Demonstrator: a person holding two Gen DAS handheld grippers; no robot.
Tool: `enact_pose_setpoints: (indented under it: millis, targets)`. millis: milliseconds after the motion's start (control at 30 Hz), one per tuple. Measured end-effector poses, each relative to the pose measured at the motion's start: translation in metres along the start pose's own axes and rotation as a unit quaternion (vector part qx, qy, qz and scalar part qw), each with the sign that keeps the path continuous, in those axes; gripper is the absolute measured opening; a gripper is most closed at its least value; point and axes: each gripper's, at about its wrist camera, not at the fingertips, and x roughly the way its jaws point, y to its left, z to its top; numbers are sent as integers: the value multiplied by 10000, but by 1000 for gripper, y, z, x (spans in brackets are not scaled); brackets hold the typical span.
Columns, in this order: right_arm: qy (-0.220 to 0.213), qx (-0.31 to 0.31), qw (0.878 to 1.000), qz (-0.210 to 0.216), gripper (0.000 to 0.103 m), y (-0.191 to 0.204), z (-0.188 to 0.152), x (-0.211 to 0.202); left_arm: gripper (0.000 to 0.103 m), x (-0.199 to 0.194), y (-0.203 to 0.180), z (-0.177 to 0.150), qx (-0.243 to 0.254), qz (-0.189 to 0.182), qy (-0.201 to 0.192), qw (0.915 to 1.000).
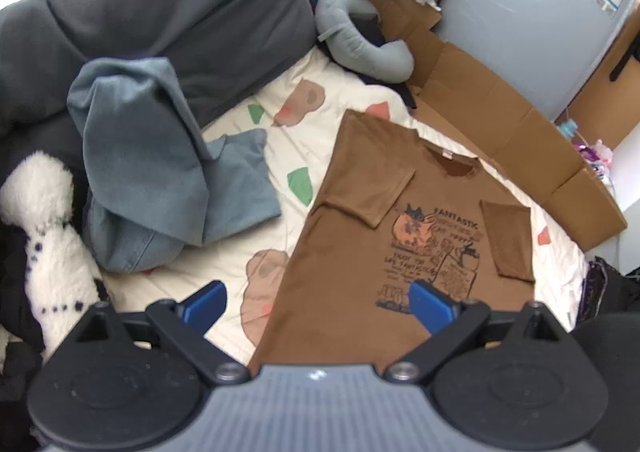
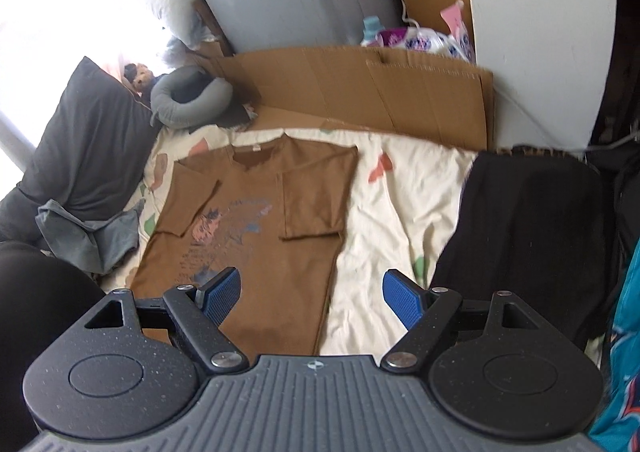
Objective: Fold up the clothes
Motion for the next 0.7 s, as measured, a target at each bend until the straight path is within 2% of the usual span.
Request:
enact_pose_setpoints:
  millis: [200,467,633,700]
  targets:
    - [81,172,9998,-31,83,-12,-36,21,99,24,14,-24,-166,45,50,9998]
    - [235,275,9993,-81,83,-19,-90,53,99,65,29,-58,-303,127,317,9990]
    - [515,406,9978,-26,81,-20,-129,81,99,94,34,-85,-281,253,677,9970]
    - [615,475,9969,93,77,-20,-144,93,99,103,35,-96,-225,281,819,9960]
